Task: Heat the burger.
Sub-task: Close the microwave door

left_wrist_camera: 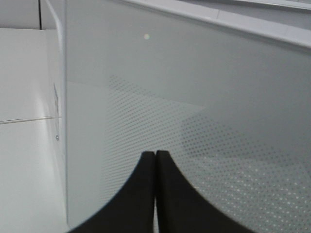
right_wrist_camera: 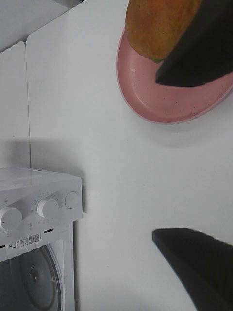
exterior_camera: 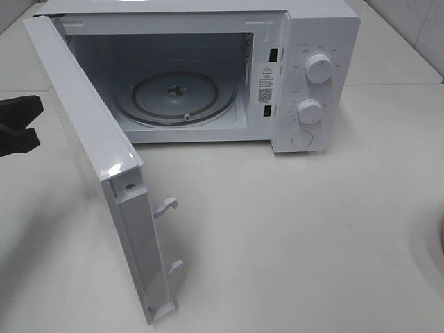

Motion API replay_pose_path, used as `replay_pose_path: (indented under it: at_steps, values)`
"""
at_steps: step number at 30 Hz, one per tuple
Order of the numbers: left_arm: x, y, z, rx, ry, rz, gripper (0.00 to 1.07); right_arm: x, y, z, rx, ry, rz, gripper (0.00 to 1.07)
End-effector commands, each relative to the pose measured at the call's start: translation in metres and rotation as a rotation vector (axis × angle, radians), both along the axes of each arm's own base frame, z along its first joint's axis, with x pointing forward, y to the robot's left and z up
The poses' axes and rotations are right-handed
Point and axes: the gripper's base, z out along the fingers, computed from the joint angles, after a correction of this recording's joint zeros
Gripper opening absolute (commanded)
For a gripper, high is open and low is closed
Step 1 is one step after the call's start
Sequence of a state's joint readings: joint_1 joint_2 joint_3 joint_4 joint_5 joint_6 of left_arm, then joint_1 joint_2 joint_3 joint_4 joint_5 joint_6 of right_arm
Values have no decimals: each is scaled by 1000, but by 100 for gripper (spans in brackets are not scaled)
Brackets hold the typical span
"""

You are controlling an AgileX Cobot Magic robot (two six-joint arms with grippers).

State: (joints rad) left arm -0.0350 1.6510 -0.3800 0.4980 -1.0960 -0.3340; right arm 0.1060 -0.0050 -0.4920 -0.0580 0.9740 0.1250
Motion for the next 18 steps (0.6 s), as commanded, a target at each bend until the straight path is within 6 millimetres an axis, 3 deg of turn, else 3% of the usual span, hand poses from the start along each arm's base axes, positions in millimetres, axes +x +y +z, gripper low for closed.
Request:
replay_pose_path:
  at_steps: [1, 11, 18]
  values:
    - [5, -8, 1, -7, -22, -28, 0, -4, 0, 0, 7, -46, -9, 73]
    - [8, -33, -10, 46, -20, -70, 0, -4, 0, 0, 7, -46, -9, 73]
    - [24, -56, -7, 37, -43, -94, 0, -4, 0, 0, 7, -46, -9, 73]
